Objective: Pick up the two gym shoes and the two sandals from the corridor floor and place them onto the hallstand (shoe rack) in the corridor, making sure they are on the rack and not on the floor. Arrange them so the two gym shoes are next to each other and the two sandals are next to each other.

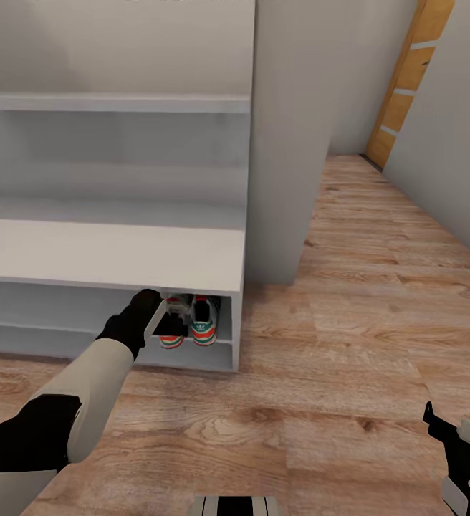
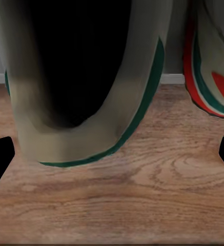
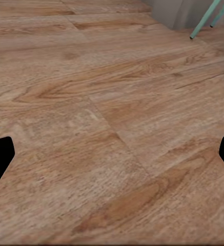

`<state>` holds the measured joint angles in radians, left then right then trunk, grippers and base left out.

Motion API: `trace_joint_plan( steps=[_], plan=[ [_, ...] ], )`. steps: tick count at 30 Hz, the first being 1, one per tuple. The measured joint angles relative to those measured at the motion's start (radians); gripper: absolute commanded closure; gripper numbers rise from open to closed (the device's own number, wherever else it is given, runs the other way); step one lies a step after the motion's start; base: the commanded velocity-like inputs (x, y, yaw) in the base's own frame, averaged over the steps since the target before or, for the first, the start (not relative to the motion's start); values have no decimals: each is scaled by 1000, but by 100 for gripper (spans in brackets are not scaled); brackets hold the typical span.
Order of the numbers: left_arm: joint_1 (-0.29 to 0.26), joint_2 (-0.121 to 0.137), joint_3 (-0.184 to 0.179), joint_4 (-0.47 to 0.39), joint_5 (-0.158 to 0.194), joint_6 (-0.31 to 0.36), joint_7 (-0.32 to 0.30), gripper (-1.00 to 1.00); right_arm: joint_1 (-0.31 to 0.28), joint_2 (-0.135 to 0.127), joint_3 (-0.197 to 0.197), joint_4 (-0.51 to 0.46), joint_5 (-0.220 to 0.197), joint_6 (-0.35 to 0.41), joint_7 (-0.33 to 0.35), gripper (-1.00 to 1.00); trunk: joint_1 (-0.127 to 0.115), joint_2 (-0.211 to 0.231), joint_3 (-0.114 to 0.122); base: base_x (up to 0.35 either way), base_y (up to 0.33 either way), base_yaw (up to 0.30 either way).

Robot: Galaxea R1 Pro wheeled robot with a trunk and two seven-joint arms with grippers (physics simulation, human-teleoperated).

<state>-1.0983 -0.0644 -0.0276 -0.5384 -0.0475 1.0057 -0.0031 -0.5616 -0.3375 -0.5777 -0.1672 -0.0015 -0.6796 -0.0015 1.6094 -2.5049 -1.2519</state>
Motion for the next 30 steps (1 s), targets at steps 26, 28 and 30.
trace_joint_plan(
  steps=[26, 28, 30],
  plan=[
    [0, 0, 0, 0, 0, 0, 0, -100, 0, 0, 0, 0, 0, 0, 0, -100, 0, 0, 0, -95, -2, 0],
    [0, 0, 0, 0, 0, 0, 0, -100, 0, 0, 0, 0, 0, 0, 0, -100, 0, 0, 0, -320, 0, 0],
    [0, 0, 0, 0, 0, 0, 0, -100, 0, 0, -1, 0, 0, 0, 0, -100, 0, 0, 0, -327, 0, 0]
  ],
)
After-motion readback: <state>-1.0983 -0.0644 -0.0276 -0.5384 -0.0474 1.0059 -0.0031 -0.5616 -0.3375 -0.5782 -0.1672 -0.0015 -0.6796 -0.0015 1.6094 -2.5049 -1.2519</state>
